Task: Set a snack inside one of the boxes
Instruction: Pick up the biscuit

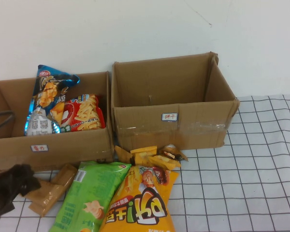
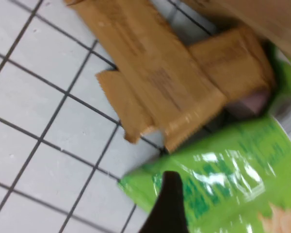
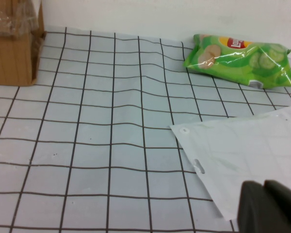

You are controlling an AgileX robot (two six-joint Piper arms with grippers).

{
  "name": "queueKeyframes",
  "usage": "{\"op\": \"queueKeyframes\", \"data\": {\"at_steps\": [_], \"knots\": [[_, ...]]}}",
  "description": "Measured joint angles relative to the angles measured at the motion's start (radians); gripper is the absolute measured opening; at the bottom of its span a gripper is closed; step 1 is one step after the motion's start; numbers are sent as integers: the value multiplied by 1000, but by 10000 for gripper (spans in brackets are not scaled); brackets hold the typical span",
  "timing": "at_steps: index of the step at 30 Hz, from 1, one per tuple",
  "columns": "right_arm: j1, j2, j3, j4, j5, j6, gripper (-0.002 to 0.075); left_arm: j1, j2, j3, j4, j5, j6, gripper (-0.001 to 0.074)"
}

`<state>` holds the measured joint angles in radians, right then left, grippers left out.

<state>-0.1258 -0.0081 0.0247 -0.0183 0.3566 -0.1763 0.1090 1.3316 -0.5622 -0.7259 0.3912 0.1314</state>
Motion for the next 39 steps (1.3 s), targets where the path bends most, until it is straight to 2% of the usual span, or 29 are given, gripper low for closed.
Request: {"op": "queueKeyframes", "data": {"at_steps": [9, 13, 25, 39], "knots": [[0, 0, 0, 0, 0, 0, 0, 3, 234, -22, -232, -237, 75, 580], [0, 0, 0, 0, 0, -8, 0, 3, 312, -69, -302, -273, 78, 580], [0, 0, 0, 0, 0, -8, 0, 3, 574, -275, -381, -170, 128, 580], [0, 0, 0, 0, 0, -8, 0, 5, 637, -305, -381, -74, 231, 580]]}}
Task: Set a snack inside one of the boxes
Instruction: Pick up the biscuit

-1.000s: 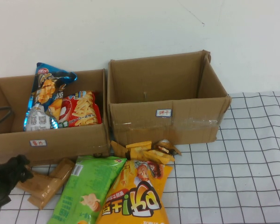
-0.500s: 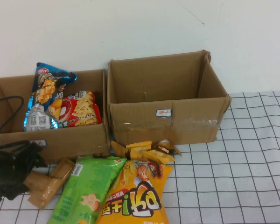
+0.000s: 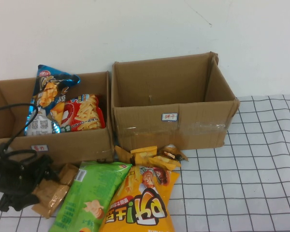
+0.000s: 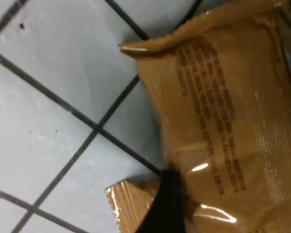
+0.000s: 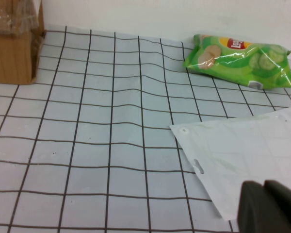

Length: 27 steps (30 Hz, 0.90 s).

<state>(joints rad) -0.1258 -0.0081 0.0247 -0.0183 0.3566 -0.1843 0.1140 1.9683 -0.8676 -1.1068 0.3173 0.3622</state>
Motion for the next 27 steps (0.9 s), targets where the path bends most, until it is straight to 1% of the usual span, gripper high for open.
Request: {"op": "queueKeyframes", "data": {"at_steps": [5, 7, 10, 15, 19, 27], "knots": [[0, 0, 0, 0, 0, 0, 0, 0, 0, 0, 18, 13, 17, 564], [0, 0, 0, 0, 0, 0, 0, 0, 0, 0, 46, 15, 17, 534], [0, 0, 0, 0, 0, 0, 0, 0, 0, 0, 83, 27, 17, 465], [0, 0, 0, 0, 0, -1, 0, 0, 0, -1, 100, 51, 22, 465], [0, 0, 0, 0, 0, -1, 0, 0, -23, -1, 110, 107, 70, 465], [0, 0, 0, 0, 0, -1, 0, 0, -217, -1, 167, 281, 157, 460]]}}
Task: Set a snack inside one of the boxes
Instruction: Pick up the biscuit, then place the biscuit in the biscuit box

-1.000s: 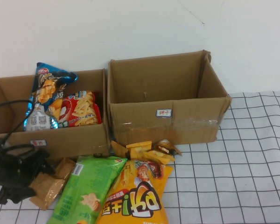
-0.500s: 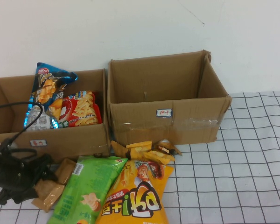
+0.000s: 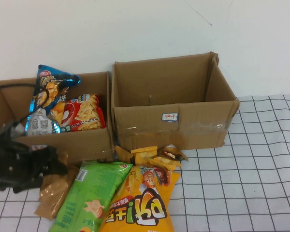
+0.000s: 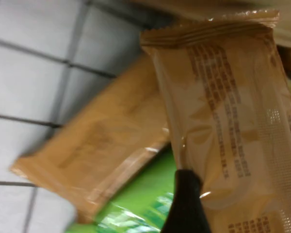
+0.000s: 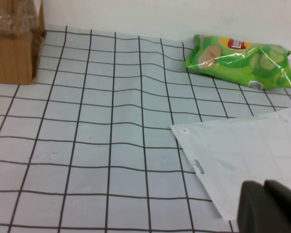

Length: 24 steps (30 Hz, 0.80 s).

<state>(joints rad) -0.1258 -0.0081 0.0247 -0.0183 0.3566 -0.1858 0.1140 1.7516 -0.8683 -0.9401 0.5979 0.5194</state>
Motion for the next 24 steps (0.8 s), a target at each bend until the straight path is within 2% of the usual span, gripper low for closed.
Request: {"op": "queueKeyframes", "data": {"at_steps": [6, 11, 14, 19, 22, 24], "knots": [[0, 0, 0, 0, 0, 0, 0, -10, -211, 0, 16, 122, 51, 460], [0, 0, 0, 0, 0, 0, 0, -80, -386, 0, -54, 152, 165, 460], [0, 0, 0, 0, 0, 0, 0, -137, -467, 3, -202, 131, 335, 459], [0, 0, 0, 0, 0, 0, 0, -218, -492, 4, -607, 24, 715, 459], [0, 0, 0, 0, 0, 0, 0, -253, -464, -8, -708, -52, 944, 459], [0, 0, 0, 0, 0, 0, 0, -270, -416, -43, -728, -87, 1016, 459]]}}
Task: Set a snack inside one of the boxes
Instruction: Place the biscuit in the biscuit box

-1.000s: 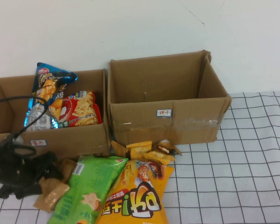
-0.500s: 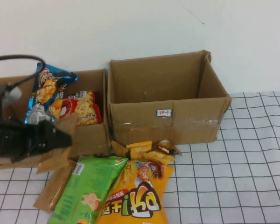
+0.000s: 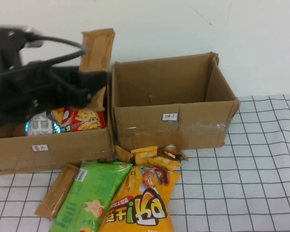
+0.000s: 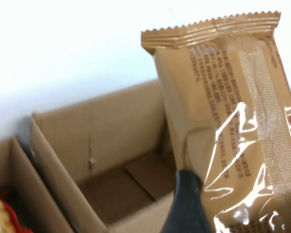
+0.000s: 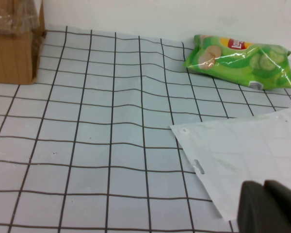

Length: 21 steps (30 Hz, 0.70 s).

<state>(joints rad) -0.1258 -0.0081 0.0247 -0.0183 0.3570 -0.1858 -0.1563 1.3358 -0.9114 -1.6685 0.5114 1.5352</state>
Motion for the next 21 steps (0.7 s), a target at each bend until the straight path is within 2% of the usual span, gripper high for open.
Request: {"op": "queueKeyframes", "data": {"at_steps": [7, 17, 21], "knots": [[0, 0, 0, 0, 0, 0, 0, -51, 260, -243, -22, -28, 71, 459], [0, 0, 0, 0, 0, 0, 0, -69, 671, -605, -30, -28, 82, 459], [0, 0, 0, 0, 0, 0, 0, -69, 761, -669, -30, -28, 82, 549]]}}
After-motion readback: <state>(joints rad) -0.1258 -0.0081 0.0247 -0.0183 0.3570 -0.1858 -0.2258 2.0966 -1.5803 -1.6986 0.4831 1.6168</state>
